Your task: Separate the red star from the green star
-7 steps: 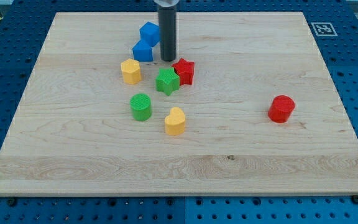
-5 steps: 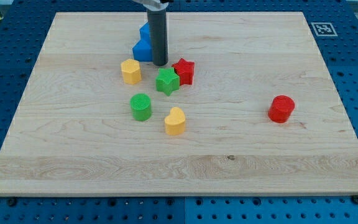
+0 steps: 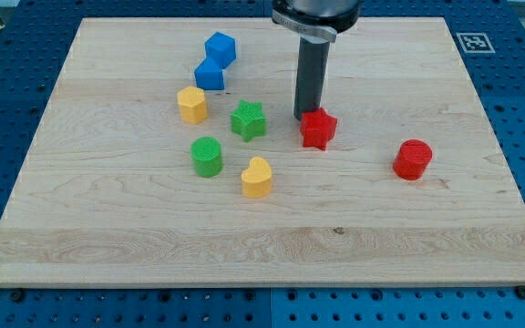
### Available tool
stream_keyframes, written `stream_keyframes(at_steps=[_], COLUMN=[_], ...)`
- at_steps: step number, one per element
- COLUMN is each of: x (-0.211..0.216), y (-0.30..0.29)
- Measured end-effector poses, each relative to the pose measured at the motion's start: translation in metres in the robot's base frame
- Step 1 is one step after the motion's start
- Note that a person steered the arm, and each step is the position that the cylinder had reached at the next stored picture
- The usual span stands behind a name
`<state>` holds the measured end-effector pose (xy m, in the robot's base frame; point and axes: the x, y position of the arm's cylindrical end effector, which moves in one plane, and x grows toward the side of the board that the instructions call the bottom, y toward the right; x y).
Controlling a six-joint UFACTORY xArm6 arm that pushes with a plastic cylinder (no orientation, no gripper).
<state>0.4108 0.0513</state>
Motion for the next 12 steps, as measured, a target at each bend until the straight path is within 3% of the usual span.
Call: stream_keyframes(at_steps=[3, 4, 6, 7, 11, 12], x=[0.080, 0.089, 0.014, 0.031, 0.102, 0.070], y=[0.011, 0.022, 0.036, 0.061, 0.041, 0.044])
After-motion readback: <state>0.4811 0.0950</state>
